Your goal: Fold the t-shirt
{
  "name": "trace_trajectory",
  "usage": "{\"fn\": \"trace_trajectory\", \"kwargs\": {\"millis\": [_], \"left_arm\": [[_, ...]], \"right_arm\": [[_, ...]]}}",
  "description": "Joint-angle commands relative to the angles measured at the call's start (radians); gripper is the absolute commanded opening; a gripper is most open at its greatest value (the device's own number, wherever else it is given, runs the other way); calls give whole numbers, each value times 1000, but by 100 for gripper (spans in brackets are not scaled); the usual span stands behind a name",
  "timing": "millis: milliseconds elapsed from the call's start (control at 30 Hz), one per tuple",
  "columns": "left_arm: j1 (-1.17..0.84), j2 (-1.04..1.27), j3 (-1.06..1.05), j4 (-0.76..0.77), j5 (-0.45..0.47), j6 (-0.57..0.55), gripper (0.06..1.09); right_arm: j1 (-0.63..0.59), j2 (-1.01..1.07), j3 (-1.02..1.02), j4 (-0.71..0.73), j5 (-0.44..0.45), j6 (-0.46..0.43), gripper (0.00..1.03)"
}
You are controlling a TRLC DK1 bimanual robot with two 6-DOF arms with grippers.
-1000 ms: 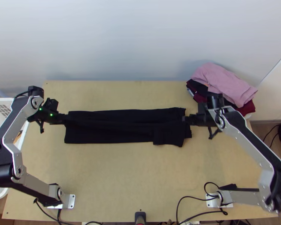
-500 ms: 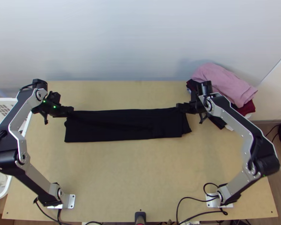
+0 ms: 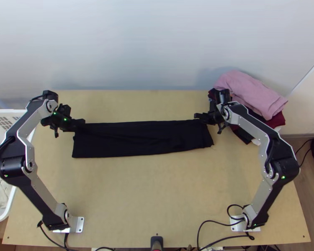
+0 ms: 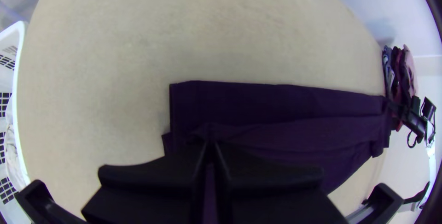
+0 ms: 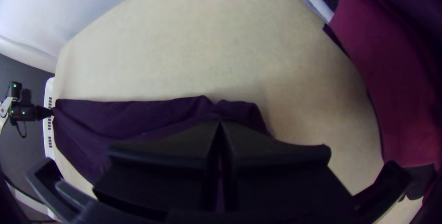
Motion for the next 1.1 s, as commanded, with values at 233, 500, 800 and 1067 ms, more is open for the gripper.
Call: {"fn": "trace_trajectory", "kwargs": {"millis": [233, 500, 800, 1067], "left_arm": [[4, -9, -70, 86, 12, -27, 39], [36, -81, -96, 51, 98, 19, 102], [165, -190, -173, 54, 226, 56, 102], [229, -218, -286, 58, 361, 128, 99]], "right_arm": [[-2, 83, 19, 27, 57, 5, 15], [7, -49, -13, 8, 68, -6, 99], [60, -368, -89, -7, 69, 17, 99], [69, -477, -70, -108, 65, 42, 99]]}}
